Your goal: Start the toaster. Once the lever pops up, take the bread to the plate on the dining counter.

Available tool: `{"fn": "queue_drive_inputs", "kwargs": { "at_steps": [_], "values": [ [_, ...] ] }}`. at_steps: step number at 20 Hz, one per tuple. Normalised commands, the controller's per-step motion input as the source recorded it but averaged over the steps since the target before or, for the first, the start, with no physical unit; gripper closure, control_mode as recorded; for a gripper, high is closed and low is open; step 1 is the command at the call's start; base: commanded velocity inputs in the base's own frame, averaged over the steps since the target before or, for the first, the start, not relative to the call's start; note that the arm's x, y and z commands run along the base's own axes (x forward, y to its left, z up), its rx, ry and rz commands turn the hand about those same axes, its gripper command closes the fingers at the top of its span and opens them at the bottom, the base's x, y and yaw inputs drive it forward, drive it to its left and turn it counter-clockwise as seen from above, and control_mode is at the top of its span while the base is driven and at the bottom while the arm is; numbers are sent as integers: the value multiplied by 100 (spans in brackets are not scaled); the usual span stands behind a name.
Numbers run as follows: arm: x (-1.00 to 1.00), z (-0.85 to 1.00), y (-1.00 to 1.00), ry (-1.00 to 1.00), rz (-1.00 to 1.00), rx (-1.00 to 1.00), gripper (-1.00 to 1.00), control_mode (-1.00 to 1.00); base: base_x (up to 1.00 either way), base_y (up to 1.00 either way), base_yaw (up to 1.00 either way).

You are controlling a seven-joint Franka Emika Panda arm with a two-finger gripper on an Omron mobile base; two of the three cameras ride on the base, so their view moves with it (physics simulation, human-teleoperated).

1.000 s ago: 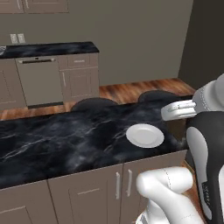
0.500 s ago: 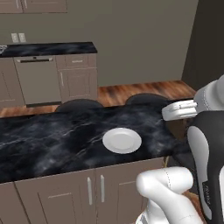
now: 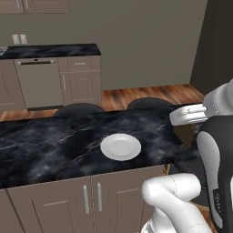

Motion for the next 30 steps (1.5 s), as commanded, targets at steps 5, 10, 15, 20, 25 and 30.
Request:
{"fn": "queue_drive_inputs", "kwargs": {
  "at_steps": [5, 10, 15, 20, 25, 30],
  "values": [
    [0, 0, 0, 0, 0, 0, 100, 100, 24, 19, 0],
    [0, 0, 0, 0, 0, 0, 100, 100, 34, 38, -1],
    [0, 0, 0, 0, 0, 0, 100, 100, 41, 33, 0],
    [0, 0, 0, 0, 0, 0, 100, 100, 37, 12, 0],
    [27, -18, 0, 3, 4, 1, 100, -100, 16, 0, 0],
    [56, -46, 0, 9, 17, 1, 100, -100, 0, 0, 0]
  ]
}}
